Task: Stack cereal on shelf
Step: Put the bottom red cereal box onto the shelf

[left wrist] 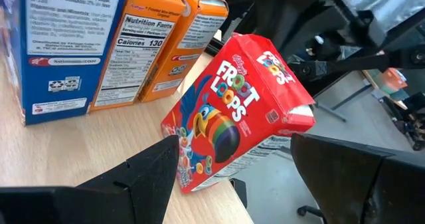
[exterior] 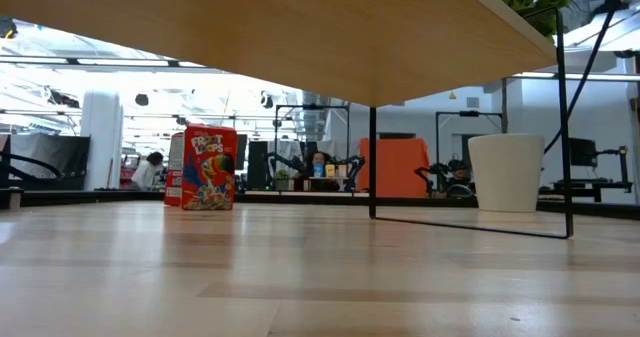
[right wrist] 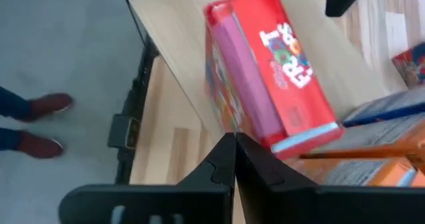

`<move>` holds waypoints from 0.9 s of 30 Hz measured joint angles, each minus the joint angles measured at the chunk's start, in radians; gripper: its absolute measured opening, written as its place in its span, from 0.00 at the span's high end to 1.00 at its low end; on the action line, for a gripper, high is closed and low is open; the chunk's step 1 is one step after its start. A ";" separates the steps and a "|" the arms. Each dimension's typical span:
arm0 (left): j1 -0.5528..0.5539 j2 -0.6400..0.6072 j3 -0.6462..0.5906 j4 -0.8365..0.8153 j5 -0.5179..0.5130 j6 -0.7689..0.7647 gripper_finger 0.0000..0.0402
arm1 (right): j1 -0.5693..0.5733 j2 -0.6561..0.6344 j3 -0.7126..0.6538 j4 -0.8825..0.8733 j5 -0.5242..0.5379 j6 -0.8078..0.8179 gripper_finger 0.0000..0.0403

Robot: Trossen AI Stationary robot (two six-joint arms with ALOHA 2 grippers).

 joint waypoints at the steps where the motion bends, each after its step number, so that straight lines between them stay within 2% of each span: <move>1: 0.000 0.000 0.000 0.000 0.000 -0.003 0.31 | -0.002 0.005 0.002 0.009 -0.002 0.000 0.92; 8: 0.000 0.000 0.000 0.000 0.000 -0.007 0.31 | -0.009 0.014 0.003 0.006 -0.020 -0.009 0.95; 17: 0.000 0.000 0.000 0.000 0.001 -0.009 0.31 | -0.015 0.012 0.004 -0.020 -0.019 -0.010 0.92; 27: 0.000 0.000 0.000 0.000 0.001 -0.009 0.31 | -0.036 0.012 0.004 -0.017 -0.018 -0.019 0.95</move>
